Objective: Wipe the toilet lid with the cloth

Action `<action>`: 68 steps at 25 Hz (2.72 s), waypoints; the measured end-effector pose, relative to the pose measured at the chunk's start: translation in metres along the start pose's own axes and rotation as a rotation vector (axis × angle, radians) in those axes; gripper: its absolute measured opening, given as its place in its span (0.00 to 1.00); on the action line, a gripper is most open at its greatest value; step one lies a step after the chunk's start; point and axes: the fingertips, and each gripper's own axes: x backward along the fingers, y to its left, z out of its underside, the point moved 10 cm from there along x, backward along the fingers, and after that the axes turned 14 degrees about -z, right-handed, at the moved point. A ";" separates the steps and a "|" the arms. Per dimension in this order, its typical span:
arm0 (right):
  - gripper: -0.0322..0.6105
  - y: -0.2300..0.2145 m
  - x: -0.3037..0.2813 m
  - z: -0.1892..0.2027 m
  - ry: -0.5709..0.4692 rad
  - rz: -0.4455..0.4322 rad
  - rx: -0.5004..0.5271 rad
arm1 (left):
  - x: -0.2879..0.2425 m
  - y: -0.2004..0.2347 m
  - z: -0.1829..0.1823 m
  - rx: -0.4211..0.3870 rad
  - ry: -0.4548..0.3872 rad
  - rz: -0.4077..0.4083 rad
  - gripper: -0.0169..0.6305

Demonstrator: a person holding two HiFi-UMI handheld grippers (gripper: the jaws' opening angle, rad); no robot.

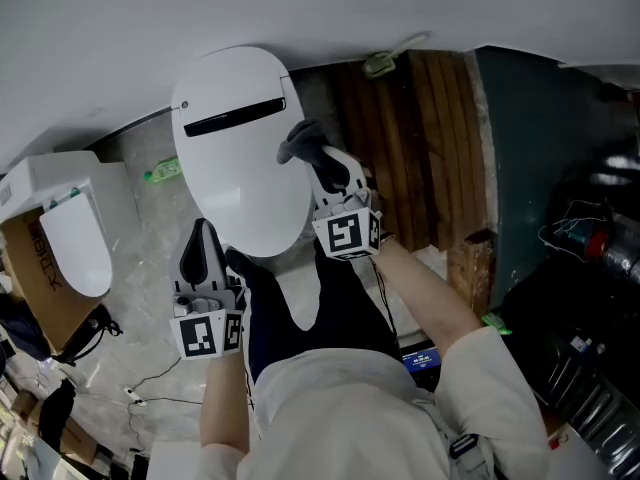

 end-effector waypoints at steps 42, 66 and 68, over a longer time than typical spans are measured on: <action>0.15 -0.016 -0.230 0.197 0.579 -0.189 0.907 | -0.041 0.011 0.161 0.098 0.115 -0.061 0.05; 0.15 0.176 -0.086 0.271 0.575 -0.513 0.773 | -0.008 -0.006 0.176 0.077 0.116 0.016 0.05; 0.15 0.189 -0.076 0.275 0.574 -0.544 0.758 | -0.008 -0.006 0.174 0.078 0.112 0.014 0.05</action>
